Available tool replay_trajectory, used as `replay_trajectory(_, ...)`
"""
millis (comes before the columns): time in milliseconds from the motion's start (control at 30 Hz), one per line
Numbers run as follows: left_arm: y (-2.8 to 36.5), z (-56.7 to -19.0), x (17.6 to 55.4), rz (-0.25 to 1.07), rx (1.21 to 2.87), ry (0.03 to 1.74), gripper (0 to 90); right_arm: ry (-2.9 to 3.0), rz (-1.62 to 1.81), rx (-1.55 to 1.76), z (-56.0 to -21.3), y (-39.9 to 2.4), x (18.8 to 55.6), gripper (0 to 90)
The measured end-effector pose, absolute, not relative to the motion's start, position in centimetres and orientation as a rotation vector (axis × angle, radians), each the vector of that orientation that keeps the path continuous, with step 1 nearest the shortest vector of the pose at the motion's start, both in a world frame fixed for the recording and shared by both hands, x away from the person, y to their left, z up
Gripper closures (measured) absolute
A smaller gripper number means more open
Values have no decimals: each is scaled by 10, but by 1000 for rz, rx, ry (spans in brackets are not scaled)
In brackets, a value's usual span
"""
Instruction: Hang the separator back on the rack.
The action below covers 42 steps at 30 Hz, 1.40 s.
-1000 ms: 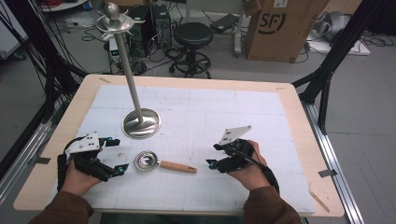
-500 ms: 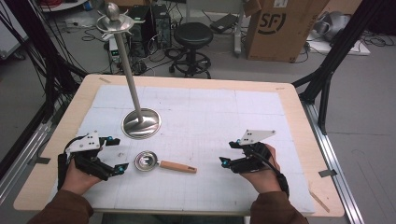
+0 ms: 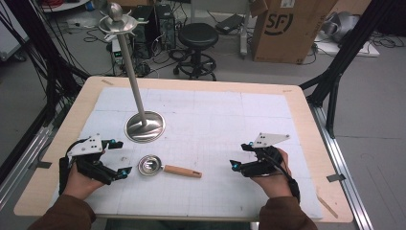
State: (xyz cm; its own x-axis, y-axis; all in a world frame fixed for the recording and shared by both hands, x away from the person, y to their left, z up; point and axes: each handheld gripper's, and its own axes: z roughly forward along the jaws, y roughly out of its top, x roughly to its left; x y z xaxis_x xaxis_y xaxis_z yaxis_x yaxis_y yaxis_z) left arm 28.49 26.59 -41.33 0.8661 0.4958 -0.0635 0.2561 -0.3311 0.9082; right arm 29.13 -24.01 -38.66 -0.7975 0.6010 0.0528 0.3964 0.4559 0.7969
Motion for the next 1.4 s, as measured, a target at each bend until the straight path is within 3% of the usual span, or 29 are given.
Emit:
replay_trajectory(600, 232, -396, 294, 236, 2016, 468, 17, 2439, 1263, 873, -384, -248, 293, 243)
replay_trajectory(1400, 151, -400, 320, 173, 2369, 322, 18, 2446, 1268, 869, -385, -249, 293, 247)
